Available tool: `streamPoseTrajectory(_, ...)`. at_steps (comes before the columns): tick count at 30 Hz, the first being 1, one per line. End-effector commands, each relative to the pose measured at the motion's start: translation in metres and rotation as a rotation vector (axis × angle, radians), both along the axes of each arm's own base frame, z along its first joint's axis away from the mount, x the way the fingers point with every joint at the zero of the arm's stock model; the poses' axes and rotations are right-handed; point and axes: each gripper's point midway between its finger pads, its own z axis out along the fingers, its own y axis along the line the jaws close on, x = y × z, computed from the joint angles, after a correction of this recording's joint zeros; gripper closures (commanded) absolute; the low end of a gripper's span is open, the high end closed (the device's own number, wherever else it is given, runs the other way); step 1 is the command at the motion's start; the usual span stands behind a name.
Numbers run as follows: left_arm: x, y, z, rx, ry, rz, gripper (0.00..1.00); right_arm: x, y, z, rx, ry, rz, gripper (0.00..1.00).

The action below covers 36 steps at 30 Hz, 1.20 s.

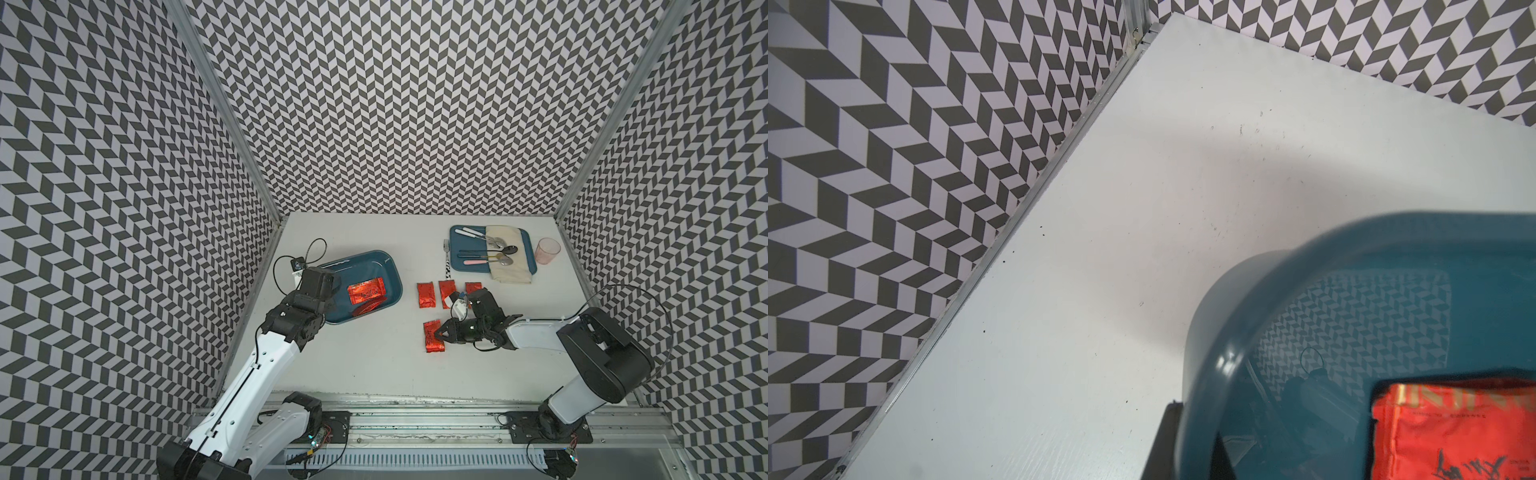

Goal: Take the tea bags out of the storage box
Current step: Place the tea bag at the center of the board.

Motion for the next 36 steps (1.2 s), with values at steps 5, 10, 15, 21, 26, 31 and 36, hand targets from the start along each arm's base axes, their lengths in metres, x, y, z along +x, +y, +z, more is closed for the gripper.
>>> streamPoseTrajectory(5, 0.005, -0.002, 0.006, -0.016, -0.040, -0.005, 1.00, 0.009, 0.002, -0.004, 0.016, -0.020, -0.010, 0.79)
streamPoseTrajectory(10, 0.005, -0.002, 0.006, -0.016, -0.040, -0.004, 1.00, 0.013, 0.001, -0.006, 0.018, -0.005, -0.034, 0.79)
streamPoseTrajectory(15, 0.005, -0.002, 0.005, -0.017, -0.040, -0.003, 1.00, 0.015, 0.000, -0.010, 0.027, 0.029, -0.073, 0.82)
streamPoseTrajectory(21, 0.005, -0.002, 0.006, -0.018, -0.042, -0.002, 1.00, 0.013, -0.005, -0.016, 0.025, 0.073, -0.131, 0.81)
streamPoseTrajectory(26, 0.005, -0.001, 0.006, -0.017, -0.042, -0.002, 1.00, 0.009, -0.008, -0.016, 0.050, 0.111, -0.163, 0.74)
streamPoseTrajectory(31, 0.005, -0.002, 0.006, -0.018, -0.041, -0.005, 1.00, 0.008, -0.008, -0.018, 0.051, 0.120, -0.161, 0.70)
streamPoseTrajectory(36, 0.005, -0.002, 0.006, -0.018, -0.043, -0.005, 1.00, 0.008, -0.014, -0.021, 0.021, 0.130, -0.188, 0.69)
